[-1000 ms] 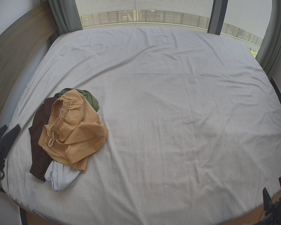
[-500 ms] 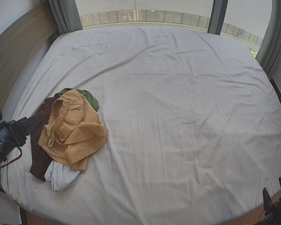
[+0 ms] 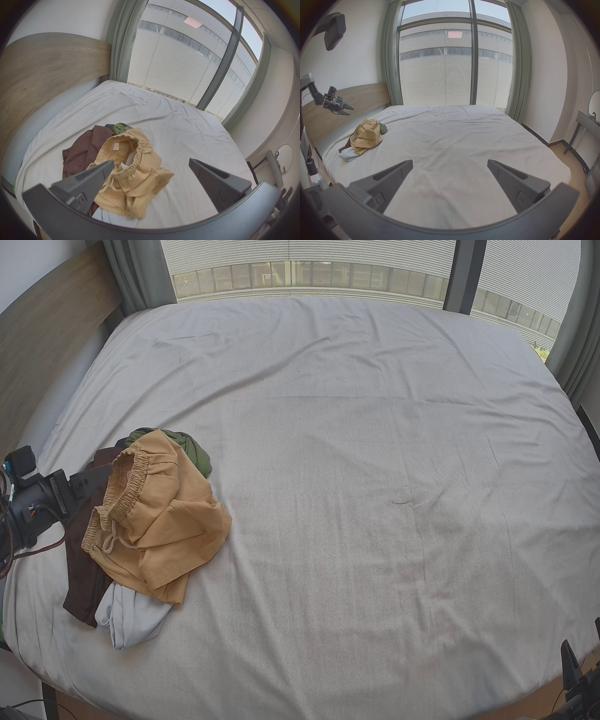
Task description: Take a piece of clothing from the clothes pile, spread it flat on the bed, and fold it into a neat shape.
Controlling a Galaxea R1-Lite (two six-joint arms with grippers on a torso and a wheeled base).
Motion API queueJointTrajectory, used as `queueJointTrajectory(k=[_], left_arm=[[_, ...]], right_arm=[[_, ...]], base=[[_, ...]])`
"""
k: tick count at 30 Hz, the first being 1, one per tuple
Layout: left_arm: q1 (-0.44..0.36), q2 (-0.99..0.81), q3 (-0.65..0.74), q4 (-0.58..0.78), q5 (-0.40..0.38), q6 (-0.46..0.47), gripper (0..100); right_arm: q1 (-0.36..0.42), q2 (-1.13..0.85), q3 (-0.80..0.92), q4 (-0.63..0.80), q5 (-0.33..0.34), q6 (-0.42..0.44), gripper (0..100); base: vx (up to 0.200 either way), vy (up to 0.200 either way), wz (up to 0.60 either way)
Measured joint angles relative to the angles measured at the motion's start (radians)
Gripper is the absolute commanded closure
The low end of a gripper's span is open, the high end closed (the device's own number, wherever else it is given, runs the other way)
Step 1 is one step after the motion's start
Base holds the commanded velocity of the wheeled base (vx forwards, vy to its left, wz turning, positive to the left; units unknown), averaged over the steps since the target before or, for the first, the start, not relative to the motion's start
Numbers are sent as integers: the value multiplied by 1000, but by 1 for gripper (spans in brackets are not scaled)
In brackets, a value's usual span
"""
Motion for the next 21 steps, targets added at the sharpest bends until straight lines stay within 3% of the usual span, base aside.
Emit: queueJointTrajectory(k=[7, 21], left_arm=[[1, 126, -33, -101, -5, 0, 0], [-6, 312, -116, -169, -26, 1, 0]], right_arm=[[1, 0, 0, 0, 0, 0, 0], [0, 0, 0, 0, 0, 0, 0]], base=[[0, 0, 0], [0, 0, 0]])
